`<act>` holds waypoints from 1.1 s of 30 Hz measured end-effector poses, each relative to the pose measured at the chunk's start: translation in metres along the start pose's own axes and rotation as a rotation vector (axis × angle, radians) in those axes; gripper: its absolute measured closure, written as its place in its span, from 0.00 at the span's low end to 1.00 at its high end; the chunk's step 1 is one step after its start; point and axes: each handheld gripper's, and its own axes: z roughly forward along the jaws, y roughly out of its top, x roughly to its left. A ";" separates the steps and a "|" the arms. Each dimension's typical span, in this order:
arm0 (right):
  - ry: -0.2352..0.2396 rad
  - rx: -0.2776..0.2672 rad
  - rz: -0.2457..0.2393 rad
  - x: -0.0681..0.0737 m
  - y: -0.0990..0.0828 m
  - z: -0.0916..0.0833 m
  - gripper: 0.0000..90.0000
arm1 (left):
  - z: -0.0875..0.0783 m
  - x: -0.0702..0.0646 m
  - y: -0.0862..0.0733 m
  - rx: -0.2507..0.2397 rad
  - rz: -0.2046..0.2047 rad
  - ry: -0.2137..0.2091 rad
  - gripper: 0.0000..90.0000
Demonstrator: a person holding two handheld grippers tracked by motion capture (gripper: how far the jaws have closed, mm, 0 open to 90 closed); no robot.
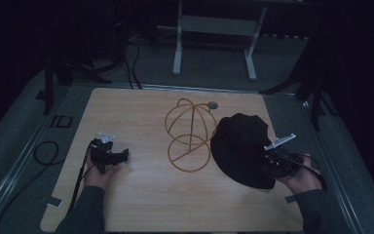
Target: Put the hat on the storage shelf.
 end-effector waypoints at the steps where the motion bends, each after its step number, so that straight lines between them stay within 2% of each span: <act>1: 0.000 0.000 0.000 0.000 0.000 0.000 0.61 | 0.000 0.000 0.000 0.000 0.000 0.000 0.14; 18: -0.004 0.051 0.003 -0.012 0.015 0.011 0.60 | 0.000 0.000 0.000 0.000 0.000 0.000 0.14; 33: 0.005 0.096 -0.006 -0.016 0.029 0.022 0.59 | 0.000 0.000 0.000 0.000 0.000 0.000 0.14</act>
